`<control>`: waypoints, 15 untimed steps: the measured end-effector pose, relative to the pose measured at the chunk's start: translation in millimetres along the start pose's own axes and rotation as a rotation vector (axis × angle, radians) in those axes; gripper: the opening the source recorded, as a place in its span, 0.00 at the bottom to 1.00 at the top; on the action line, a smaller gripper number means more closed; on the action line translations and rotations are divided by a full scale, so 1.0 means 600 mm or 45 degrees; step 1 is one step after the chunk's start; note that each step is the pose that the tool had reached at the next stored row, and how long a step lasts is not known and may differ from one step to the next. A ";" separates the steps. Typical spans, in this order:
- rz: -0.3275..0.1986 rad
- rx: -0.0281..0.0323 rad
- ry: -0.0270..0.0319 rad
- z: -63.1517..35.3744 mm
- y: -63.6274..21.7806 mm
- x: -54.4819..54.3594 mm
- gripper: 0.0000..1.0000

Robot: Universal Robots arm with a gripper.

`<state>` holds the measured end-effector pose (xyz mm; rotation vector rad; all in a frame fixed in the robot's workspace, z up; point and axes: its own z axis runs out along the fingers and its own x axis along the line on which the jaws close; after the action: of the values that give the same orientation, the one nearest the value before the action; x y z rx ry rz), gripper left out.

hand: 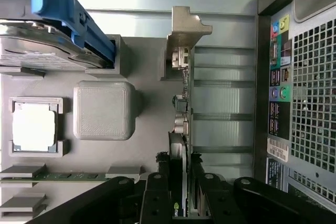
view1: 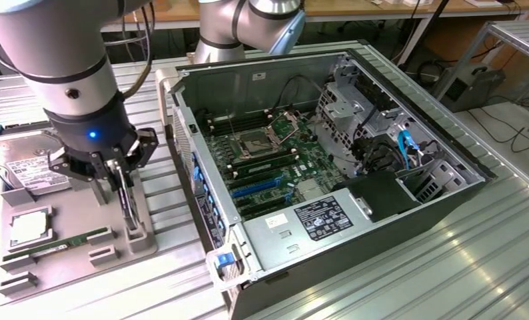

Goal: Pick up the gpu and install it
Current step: 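Pick up the gpu and move the gpu toward the slot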

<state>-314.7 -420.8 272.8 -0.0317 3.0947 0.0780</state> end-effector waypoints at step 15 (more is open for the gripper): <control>0.001 -0.0171 -0.0002 -0.187 0.003 -0.010 0.26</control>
<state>-313.9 -424.6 385.3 -0.0312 3.0942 0.0989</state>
